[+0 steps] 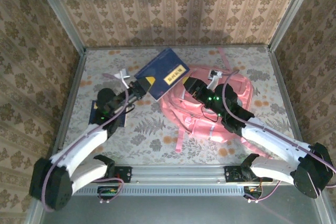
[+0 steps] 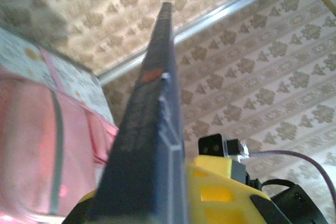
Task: Pack the student bag
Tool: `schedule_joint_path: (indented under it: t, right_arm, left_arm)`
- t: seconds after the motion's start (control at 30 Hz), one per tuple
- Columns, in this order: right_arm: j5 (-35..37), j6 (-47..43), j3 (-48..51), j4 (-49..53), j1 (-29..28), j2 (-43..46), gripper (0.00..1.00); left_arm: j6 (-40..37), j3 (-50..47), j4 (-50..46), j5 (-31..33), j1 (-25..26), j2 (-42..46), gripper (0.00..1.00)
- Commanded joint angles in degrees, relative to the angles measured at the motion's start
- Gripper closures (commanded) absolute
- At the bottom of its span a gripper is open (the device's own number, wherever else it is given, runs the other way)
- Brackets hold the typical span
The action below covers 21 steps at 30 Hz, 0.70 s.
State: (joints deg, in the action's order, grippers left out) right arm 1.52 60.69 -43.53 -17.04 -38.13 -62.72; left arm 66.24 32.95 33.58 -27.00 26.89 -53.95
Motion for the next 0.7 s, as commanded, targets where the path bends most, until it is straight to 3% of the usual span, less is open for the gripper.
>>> schedule_joint_path:
  t: [0.0, 0.13, 0.23, 0.37, 0.67]
  right_arm:
    - [2.7, -7.31, -4.03, 14.95, 0.4, 0.56, 0.48]
    - [1.21, -10.83, -11.61, 27.58, 3.0, -5.53, 0.53]
    - [-2.37, -11.05, -14.4, 29.5, 5.95, -9.66, 0.6]
    - [-4.95, -11.82, -19.35, 33.53, 8.04, -15.52, 0.67]
    - [-7.34, -10.43, -27.19, 37.28, 8.95, -26.98, 0.68]
  left_arm:
    - [-14.77, 5.76, -24.31, 3.09, -0.4, 7.77, 1.0]
    - [-21.17, 9.91, -40.33, 5.53, -5.02, 11.03, 1.0]
    - [-24.68, 11.43, -47.62, 5.38, -7.58, 11.65, 1.0]
    - [-27.58, 11.44, -50.81, 3.14, -9.47, 12.62, 1.0]
    - [-31.79, 12.14, -54.31, 0.09, -12.89, 13.73, 1.0]
